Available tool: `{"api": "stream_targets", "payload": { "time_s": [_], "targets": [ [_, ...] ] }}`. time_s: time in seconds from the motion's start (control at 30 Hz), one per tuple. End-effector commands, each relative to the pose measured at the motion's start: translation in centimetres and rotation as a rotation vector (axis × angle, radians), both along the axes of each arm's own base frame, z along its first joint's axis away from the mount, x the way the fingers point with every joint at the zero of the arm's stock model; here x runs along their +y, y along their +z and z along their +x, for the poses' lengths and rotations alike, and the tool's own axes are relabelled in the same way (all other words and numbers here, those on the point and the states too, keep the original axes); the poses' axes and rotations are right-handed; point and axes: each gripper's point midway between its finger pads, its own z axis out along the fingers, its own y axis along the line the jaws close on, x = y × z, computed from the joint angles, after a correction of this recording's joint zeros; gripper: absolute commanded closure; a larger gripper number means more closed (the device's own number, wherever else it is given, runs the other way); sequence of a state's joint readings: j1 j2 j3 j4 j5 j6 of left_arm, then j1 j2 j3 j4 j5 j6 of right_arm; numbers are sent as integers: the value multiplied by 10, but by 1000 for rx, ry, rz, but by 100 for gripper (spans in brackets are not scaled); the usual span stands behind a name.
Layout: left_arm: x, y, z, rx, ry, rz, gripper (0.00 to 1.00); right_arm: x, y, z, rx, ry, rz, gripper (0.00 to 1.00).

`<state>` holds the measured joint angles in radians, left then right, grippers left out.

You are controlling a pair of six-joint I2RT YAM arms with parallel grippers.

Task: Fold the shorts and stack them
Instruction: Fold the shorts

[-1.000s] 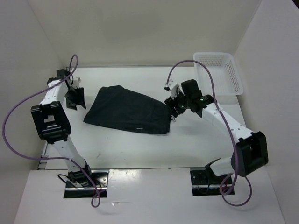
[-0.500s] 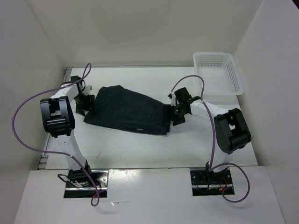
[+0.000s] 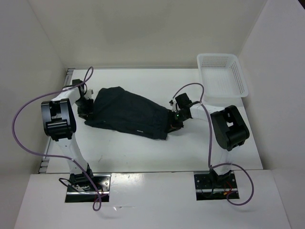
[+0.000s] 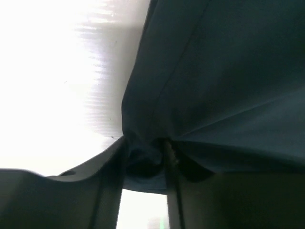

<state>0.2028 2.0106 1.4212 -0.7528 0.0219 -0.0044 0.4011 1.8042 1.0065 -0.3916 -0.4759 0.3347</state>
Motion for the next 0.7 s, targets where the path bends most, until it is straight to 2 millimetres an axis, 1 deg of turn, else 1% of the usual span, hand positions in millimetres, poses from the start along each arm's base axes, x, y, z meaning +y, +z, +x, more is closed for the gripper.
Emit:
{"api": "stream_targets", "payload": {
  "time_s": [0.0, 0.03, 0.07, 0.1, 0.13, 0.17, 0.2, 0.23, 0.27, 0.3, 0.33, 0.37, 0.4, 0.43, 0.47, 0.5, 0.53, 0.57, 0.6, 0.63, 0.67],
  "targets": [
    [-16, -25, -21, 77, -26, -44, 65, -3, -7, 7, -33, 18, -25, 90],
    [-16, -25, -22, 77, -27, -44, 78, -9, -6, 9, -54, 31, -38, 95],
    [-19, -29, -27, 92, -27, -56, 84, -12, -2, 16, -71, 37, -40, 99],
    [-19, -27, -30, 90, -27, -56, 87, -23, 3, 28, -105, 22, -56, 100],
    [-20, -24, -34, 98, -27, -57, 90, -33, 3, 32, -111, 26, -82, 100],
    [-22, -28, -43, 126, -27, -63, 90, -41, 8, 38, -154, 70, -94, 100],
    [-22, -23, -45, 124, -27, -62, 90, -57, 17, 52, -195, 58, -112, 100],
    [-25, -15, -51, 136, -28, -79, 86, -69, 21, 57, -228, 114, -147, 100],
    [-28, -11, -55, 148, -28, -94, 80, -78, 19, 55, -220, 132, -161, 100],
    [-31, -6, -54, 150, -29, -111, 62, -86, 27, 63, -243, 142, -170, 100],
    [-38, 6, -55, 153, -32, -147, 57, -102, 30, 59, -213, 146, -187, 100],
    [-40, 16, -48, 130, -35, -163, 52, -109, 29, 65, -234, 220, -207, 100],
    [-39, 34, -25, 58, -42, -168, 46, -115, 29, 64, -232, 261, -217, 100],
    [-43, 46, -10, 4, -51, -199, 43, -121, 26, 57, -204, 300, -244, 100],
    [-45, 54, 4, -35, -59, -217, 41, -126, 21, 59, -212, 351, -266, 100],
    [-46, 59, 23, -86, -68, -231, 41, -131, 21, 58, -211, 363, -279, 100],
    [-49, 78, 49, -176, -89, -256, 40, -135, 17, 61, -212, 375, -302, 100],
    [-55, 83, 63, -217, -110, -268, 40, -136, 17, 62, -219, 389, -304, 100],
    [-55, 78, 78, -247, -119, -279, 40, -137, 14, 61, -220, 414, -306, 100],
    [-62, 90, 96, -299, -148, -289, 40, -136, 17, 66, -232, 412, -307, 100],
    [-72, 92, 106, -323, -173, -324, 40, -136, 17, 68, -236, 426, -309, 100]
  ]
}}
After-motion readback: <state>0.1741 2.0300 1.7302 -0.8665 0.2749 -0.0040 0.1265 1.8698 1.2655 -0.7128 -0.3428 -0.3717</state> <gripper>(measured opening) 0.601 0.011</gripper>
